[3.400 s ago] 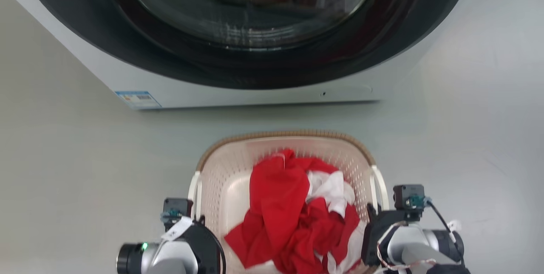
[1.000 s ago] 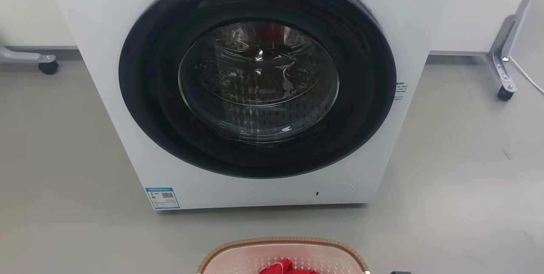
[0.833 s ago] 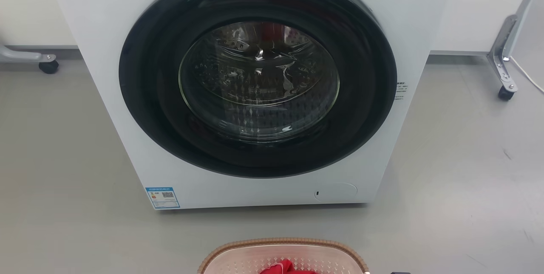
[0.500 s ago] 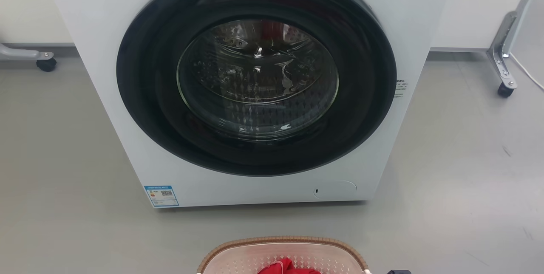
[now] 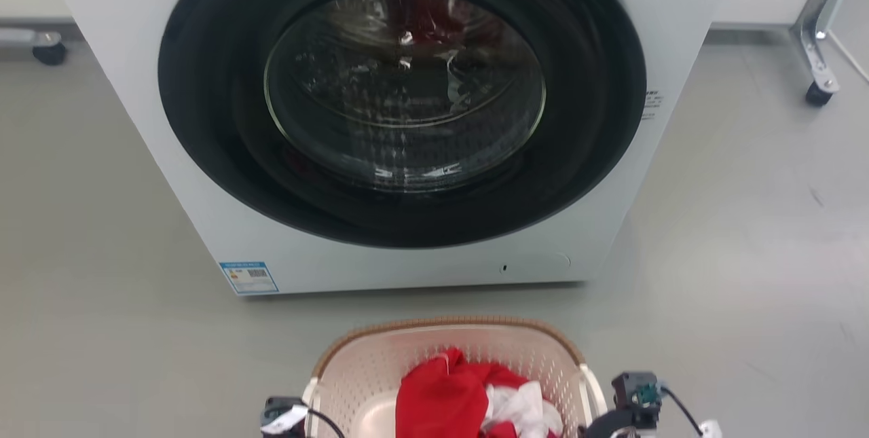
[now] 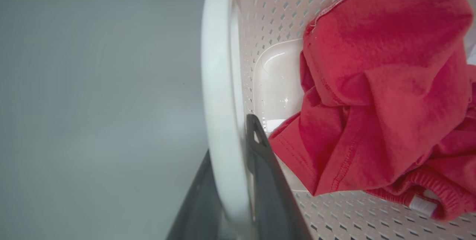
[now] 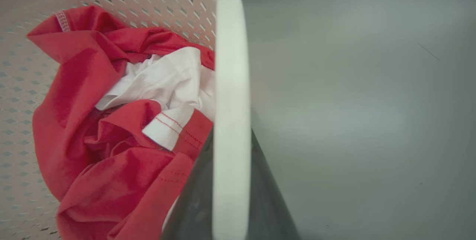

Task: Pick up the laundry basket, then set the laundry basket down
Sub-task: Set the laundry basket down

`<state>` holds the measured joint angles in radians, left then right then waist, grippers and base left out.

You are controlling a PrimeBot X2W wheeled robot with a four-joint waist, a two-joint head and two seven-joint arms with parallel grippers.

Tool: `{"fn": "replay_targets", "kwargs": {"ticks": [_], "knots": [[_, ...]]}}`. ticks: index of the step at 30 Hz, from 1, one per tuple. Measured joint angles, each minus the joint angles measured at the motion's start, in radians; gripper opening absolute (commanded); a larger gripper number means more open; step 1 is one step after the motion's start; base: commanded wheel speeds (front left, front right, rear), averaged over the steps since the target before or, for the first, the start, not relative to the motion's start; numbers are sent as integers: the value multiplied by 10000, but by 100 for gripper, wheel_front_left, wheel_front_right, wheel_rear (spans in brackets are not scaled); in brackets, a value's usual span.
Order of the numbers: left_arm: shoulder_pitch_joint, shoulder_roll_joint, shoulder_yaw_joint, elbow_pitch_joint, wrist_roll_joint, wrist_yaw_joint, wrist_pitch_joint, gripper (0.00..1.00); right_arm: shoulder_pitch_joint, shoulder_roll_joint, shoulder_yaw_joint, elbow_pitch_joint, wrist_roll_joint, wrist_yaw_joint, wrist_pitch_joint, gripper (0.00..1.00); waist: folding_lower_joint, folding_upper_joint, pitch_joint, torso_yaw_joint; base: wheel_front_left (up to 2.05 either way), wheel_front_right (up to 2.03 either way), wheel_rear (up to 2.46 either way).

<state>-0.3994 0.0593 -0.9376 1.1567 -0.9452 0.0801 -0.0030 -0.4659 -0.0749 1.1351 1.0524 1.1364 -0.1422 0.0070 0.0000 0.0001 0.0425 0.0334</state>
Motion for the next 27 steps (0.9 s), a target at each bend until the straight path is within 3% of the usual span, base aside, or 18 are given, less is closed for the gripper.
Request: {"fn": "replay_targets", "kwargs": {"ticks": [27], "knots": [[-2992,2,151,-301,50,343,-445,0,-3429,-36,-140,792,-458,12,-523,0,2,2,4056,-155,0,0,0]]}}
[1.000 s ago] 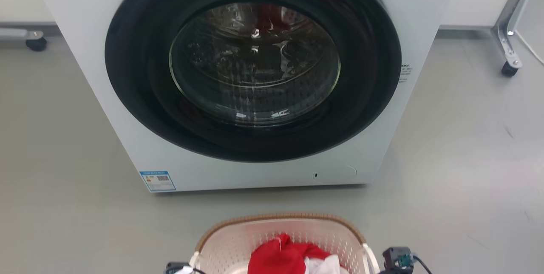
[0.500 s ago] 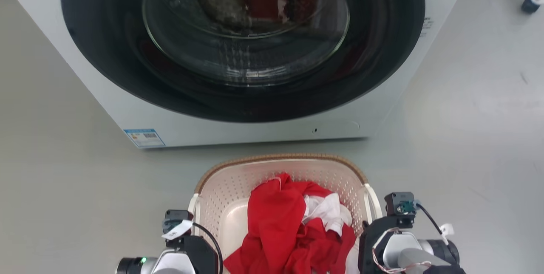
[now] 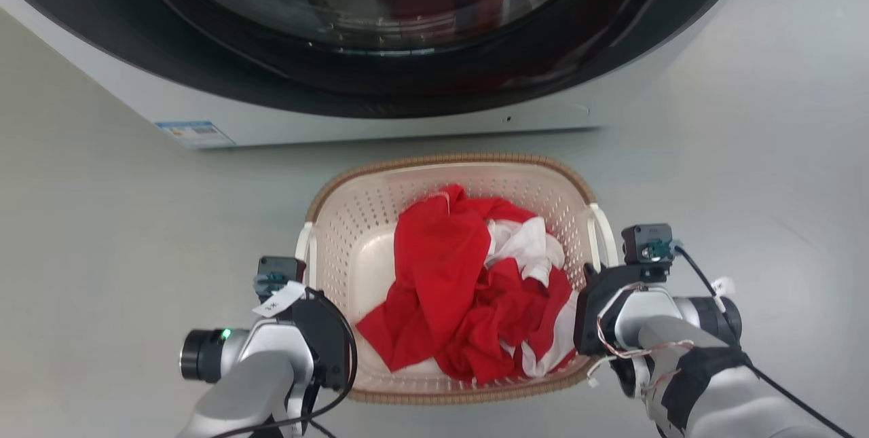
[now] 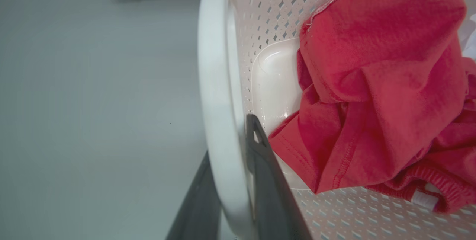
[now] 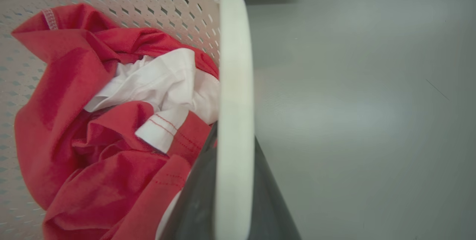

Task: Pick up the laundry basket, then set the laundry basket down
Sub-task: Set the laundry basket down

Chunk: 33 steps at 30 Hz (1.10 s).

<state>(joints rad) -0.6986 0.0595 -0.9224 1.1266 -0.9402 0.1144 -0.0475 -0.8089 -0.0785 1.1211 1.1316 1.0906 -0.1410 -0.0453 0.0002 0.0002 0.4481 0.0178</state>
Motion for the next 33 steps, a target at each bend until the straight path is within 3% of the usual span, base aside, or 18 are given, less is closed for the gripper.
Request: {"fn": "replay_targets", "kwargs": {"ticks": [19,33], "knots": [[-1608,0,90,184,151,86,-485,0,-1667,-35,-107,203,-176,2,-447,0,-1,0,2633,71,0,0,0],[-2284,-54,138,537,194,73,-924,0,-2108,-25,-84,224,-192,2,-895,0,-2,-1,3187,235,0,0,0]]}}
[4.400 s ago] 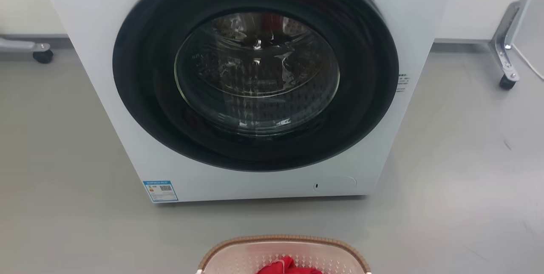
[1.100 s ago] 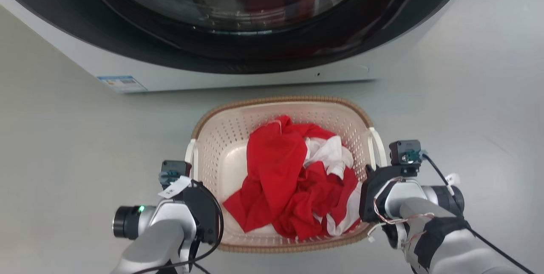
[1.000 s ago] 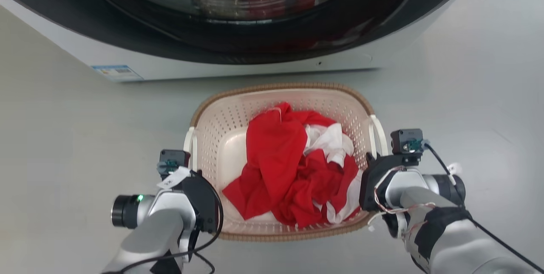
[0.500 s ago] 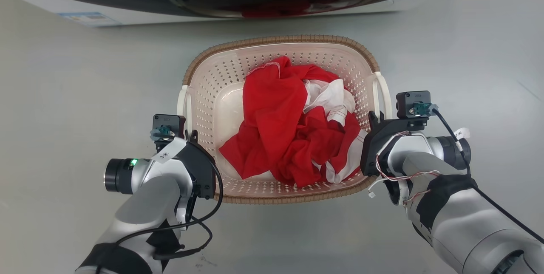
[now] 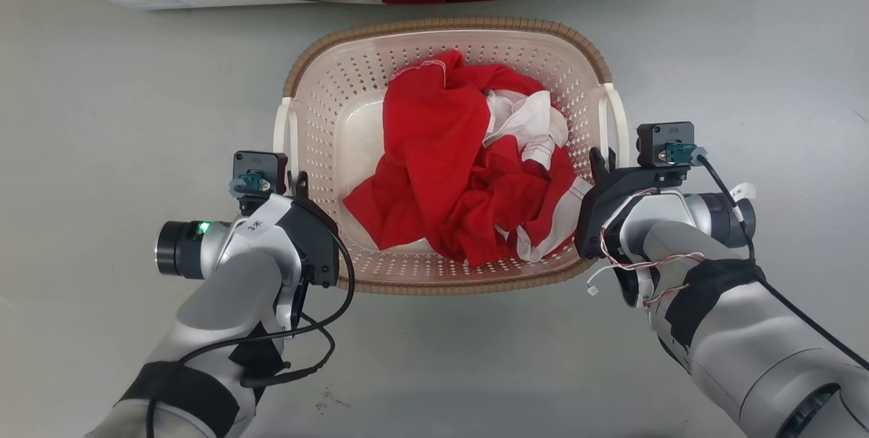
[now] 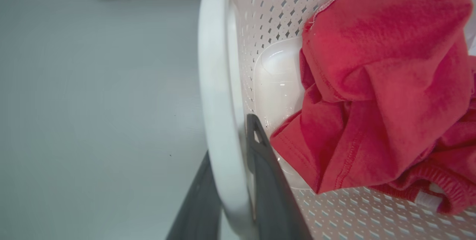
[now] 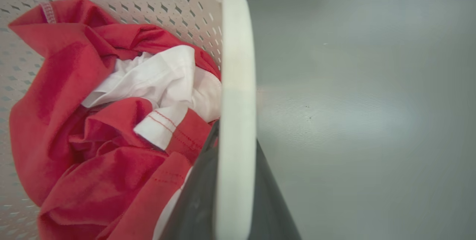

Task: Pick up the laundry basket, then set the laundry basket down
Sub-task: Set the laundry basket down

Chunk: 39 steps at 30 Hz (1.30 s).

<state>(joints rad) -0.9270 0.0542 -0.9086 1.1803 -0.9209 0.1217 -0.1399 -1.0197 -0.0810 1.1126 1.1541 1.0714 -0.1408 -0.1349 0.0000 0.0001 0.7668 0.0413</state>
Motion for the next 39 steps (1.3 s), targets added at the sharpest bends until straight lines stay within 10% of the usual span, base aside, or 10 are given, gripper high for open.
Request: {"fn": "replay_targets", "kwargs": {"ticks": [39], "knots": [[-726,-107,21,589,75,-247,-570,0,-616,21,128,125,2,2,-355,2,-1,-1,866,143,0,0,0]]}}
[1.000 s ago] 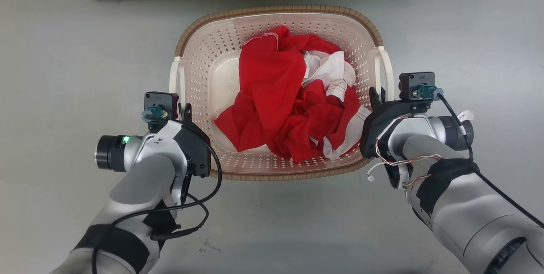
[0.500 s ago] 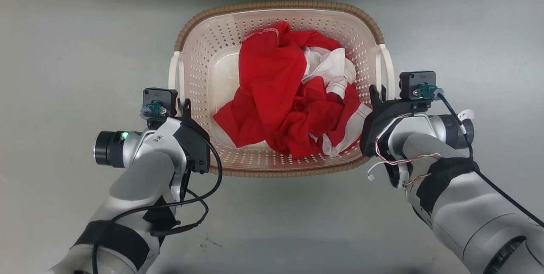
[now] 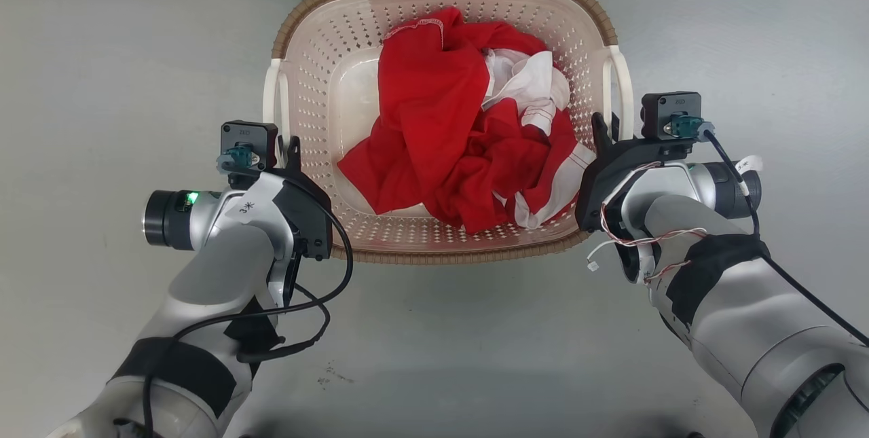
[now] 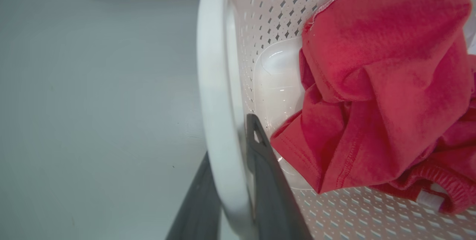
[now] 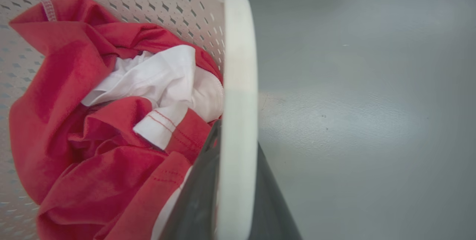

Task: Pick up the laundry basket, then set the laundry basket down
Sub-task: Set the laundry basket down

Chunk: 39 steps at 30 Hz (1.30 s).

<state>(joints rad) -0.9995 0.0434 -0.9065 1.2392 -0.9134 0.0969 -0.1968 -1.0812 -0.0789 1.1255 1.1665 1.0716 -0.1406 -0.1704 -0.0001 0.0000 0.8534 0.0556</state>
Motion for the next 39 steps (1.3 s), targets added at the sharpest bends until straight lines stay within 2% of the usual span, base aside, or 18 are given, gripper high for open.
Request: {"fn": "replay_targets", "kwargs": {"ticks": [4,5,6,7,9,10,11,12,13,23,39], "knots": [[-34,-10,-2,36,10,0,-75,0,-2,4,65,36,0,0,-73,25,0,0,20,8,0,0,0],[-89,-17,-2,48,12,0,-88,0,-2,4,102,52,-2,0,-82,34,0,0,19,16,0,0,0],[-137,-19,-4,61,12,0,-88,0,-2,8,113,52,-2,0,-82,39,0,0,15,20,0,0,0],[-180,-25,-4,65,12,0,-88,0,-3,10,123,54,-2,0,-84,39,0,0,10,25,0,0,0],[-204,-38,-2,73,13,0,-90,28,-3,15,140,54,-2,4,-84,96,0,0,-1,37,0,0,0],[-204,-54,0,84,13,0,-90,43,-5,25,148,54,-2,13,-92,100,0,0,-8,42,0,0,0],[-201,-71,2,104,13,0,-90,59,-12,46,157,54,-2,25,-125,100,0,0,-17,47,0,0,0],[-201,-84,4,115,13,0,-90,87,-30,84,171,58,-6,63,-159,100,0,0,-28,52,0,0,0],[-199,-92,8,130,13,2,-88,100,-53,125,184,92,-33,84,-163,100,0,-1,-46,59,0,0,0],[-158,-125,42,201,10,86,-163,100,-72,148,278,441,-150,84,-247,100,0,-1,-457,152,0,0,0],[507,-125,299,184,-159,88,-393,100,121,157,121,903,-150,84,-625,100,0,-1,-1744,140,0,0,0]]}}
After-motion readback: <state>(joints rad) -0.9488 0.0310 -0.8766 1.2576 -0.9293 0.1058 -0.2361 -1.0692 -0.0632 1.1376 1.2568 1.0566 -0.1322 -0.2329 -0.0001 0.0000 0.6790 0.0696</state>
